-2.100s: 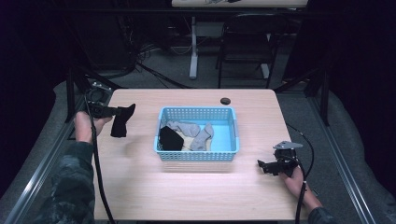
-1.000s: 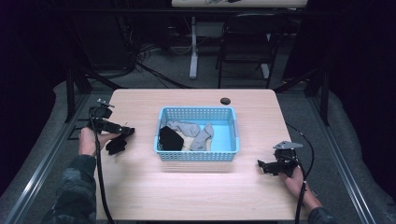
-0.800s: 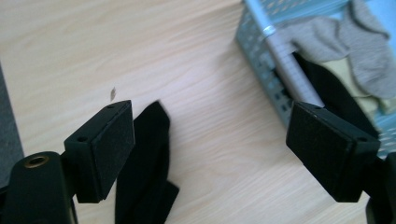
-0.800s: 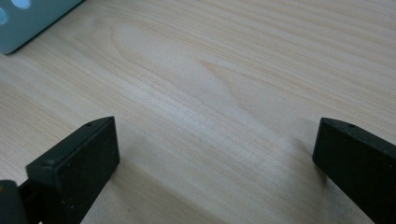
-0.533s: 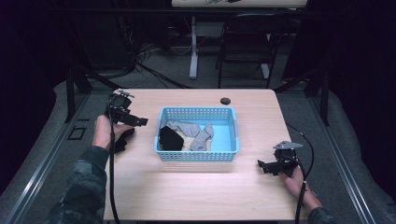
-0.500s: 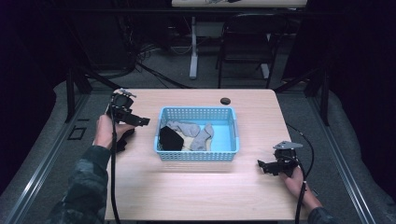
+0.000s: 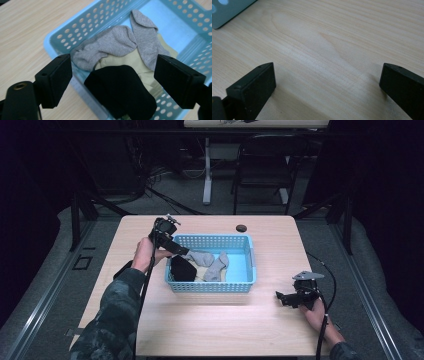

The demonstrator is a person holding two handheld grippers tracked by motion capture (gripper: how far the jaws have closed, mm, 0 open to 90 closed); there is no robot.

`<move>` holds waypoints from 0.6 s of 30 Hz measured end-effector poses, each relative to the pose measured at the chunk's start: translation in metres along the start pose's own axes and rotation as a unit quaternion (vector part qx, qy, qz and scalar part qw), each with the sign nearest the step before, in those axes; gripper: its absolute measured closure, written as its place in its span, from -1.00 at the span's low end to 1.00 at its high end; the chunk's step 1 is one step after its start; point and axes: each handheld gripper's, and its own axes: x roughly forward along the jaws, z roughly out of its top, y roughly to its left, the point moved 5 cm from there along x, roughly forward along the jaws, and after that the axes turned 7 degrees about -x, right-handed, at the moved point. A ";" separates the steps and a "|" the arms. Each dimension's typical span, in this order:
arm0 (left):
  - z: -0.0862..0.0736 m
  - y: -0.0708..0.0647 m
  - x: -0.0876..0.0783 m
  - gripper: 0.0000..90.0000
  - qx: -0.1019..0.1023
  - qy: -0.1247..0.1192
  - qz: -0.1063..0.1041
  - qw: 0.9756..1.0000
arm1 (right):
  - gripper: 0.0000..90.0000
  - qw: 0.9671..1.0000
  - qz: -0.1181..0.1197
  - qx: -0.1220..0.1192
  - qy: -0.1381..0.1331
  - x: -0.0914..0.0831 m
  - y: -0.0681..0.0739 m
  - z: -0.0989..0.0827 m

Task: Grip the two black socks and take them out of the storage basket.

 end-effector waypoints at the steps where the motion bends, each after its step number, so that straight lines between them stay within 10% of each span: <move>1: 0.001 -0.002 0.005 -0.66 0.002 0.003 -0.004 1.000 | -1.00 1.000 0.001 0.001 -0.001 0.000 0.000 0.000; 18: -0.004 0.007 0.052 -0.08 0.005 0.084 -0.001 0.996 | -1.00 1.000 0.002 0.000 -0.001 0.000 0.000 0.000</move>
